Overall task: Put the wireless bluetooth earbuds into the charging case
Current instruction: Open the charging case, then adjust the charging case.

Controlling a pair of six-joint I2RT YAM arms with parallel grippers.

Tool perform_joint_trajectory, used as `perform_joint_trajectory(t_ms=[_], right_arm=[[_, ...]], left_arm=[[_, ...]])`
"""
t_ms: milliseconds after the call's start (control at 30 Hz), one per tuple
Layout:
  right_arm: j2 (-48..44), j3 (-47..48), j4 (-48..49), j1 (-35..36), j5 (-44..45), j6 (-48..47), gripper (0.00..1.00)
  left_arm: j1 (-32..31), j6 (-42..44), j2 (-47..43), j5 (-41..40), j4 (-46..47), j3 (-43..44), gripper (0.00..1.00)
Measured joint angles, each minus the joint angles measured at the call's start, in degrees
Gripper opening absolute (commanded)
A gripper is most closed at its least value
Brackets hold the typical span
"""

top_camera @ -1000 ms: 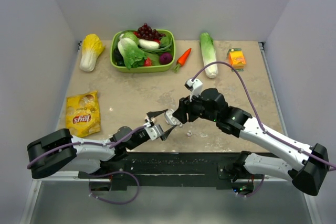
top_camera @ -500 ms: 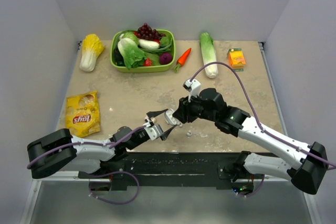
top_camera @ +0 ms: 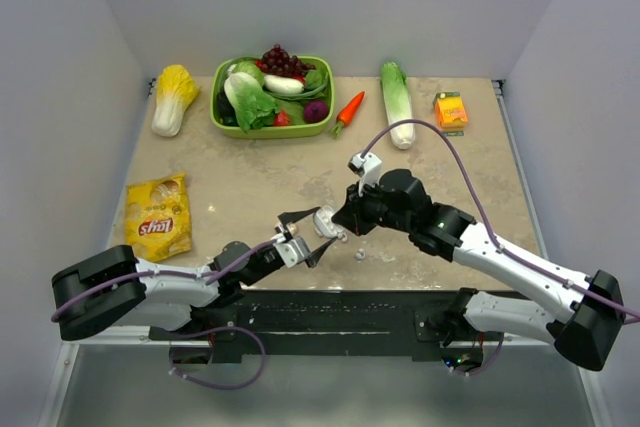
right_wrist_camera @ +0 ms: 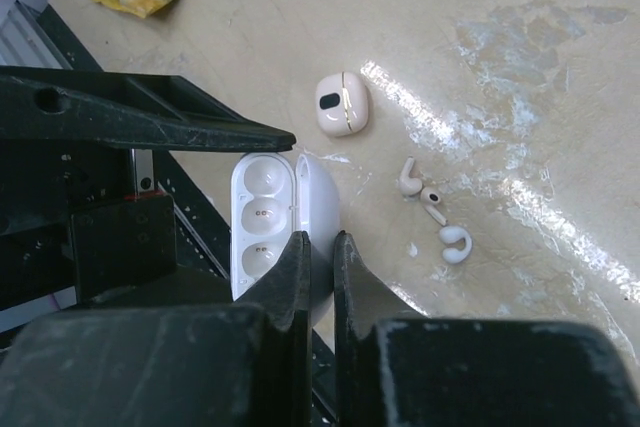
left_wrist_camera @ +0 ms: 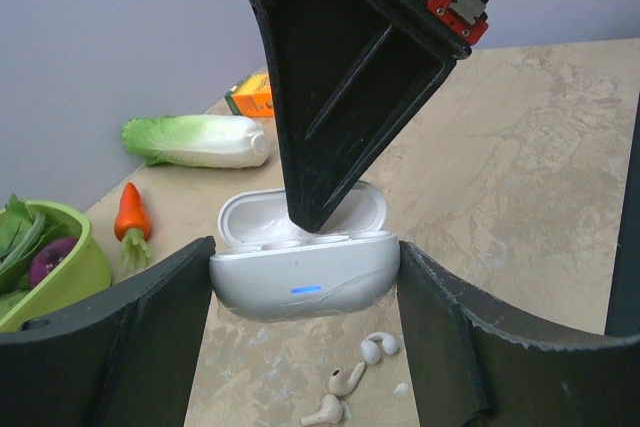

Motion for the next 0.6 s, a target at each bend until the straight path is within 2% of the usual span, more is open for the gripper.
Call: perform_joint_trajectory(t_ms=[33,67,133,167,233,300,333,367,467,600], right_arm=[[-0.15,0.0,-0.17,0.0,0.11,-0.31,0.0],[-0.39,0.0,-0.48,0.0,0.17,-0.7,0.0],[-0.94,0.02,-1.36,0.02,0.74,-1.7,0.0],[-1.27,0.11,-1.95,0.0,1.27,-2.23,0.0],[-1.86,0.55,-2.97,-0.17,2.16,-3.32,0.0],[-2.54,0.87,-3.8,-0.39,3.21,-4.35,0.0],[-2.75,1.07,-4.26,-0.44,3.65,-4.87,0.0],[-2.91,1.27,-4.7,-0.44,4.09,-5.2,0.0],[-3.34,1.95,-5.49,-0.28,4.17,-5.99,0.0],[-3.98,3.04,-5.95,-0.15,4.0,-6.43,0.0]], left_arm=[[-0.11,0.0,0.0,-0.07,0.04,0.02,0.25],[-0.15,-0.04,0.0,-0.07,-0.04,0.07,0.36],[-0.26,-0.28,0.0,-0.39,-1.84,1.11,0.44],[-0.33,-0.66,0.04,-0.7,-3.52,2.21,0.52],[-0.48,-1.36,0.22,-1.42,-6.62,4.39,0.58],[-0.5,-2.19,0.63,-2.19,-9.14,6.45,0.71],[-0.55,-2.67,0.81,-2.49,-10.21,7.28,0.88],[-0.59,-3.15,0.83,-2.73,-10.88,7.74,0.95],[-0.44,-4.85,0.96,-4.98,-13.49,8.5,1.0],[-0.44,-6.08,1.25,-7.54,-16.48,8.52,1.0]])
